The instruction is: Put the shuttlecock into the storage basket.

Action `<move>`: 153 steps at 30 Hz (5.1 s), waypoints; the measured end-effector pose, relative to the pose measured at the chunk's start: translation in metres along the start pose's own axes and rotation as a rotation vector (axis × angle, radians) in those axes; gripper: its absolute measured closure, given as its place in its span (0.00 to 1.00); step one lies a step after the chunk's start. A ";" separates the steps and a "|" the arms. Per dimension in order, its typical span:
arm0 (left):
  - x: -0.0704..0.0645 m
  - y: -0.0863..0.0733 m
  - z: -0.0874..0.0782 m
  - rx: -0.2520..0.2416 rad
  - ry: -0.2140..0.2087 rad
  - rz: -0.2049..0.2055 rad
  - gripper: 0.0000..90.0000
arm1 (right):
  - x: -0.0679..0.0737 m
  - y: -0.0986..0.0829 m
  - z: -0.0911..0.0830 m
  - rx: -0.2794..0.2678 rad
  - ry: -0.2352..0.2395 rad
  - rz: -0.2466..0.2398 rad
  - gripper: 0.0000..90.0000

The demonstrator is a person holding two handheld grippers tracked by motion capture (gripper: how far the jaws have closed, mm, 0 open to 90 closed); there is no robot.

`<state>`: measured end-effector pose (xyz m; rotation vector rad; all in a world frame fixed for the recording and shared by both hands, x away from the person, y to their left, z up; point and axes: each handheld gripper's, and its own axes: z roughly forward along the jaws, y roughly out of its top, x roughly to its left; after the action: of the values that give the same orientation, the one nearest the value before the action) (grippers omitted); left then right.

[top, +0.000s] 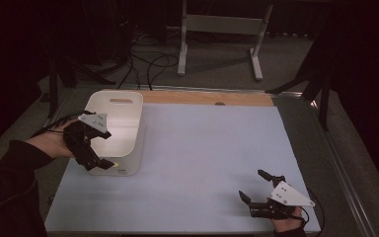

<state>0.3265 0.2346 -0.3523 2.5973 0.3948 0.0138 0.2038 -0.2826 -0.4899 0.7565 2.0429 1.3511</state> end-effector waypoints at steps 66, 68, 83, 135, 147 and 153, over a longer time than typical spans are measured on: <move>-0.094 0.011 0.077 -0.016 -0.130 0.161 0.00 | 0.000 0.001 -0.002 -0.004 -0.004 -0.006 0.10; -0.095 0.010 0.080 -0.016 -0.131 0.158 0.00 | 0.000 0.001 -0.002 -0.005 -0.005 -0.005 0.10; -0.091 -0.004 0.111 -0.028 -0.128 0.094 0.00 | 0.000 0.001 -0.002 -0.004 -0.003 -0.003 0.10; -0.088 -0.059 0.143 -0.187 -0.018 0.007 0.00 | 0.000 0.000 -0.001 0.004 0.002 0.007 0.10; -0.086 -0.067 0.146 -0.281 0.063 -0.054 0.00 | -0.001 0.000 -0.001 0.003 0.008 0.005 0.10; -0.083 -0.070 0.150 -0.281 0.060 -0.092 0.00 | -0.001 0.000 -0.001 0.002 0.009 0.002 0.10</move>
<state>0.2399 0.1965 -0.5120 2.3043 0.4957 0.1080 0.2035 -0.2841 -0.4894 0.7550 2.0511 1.3559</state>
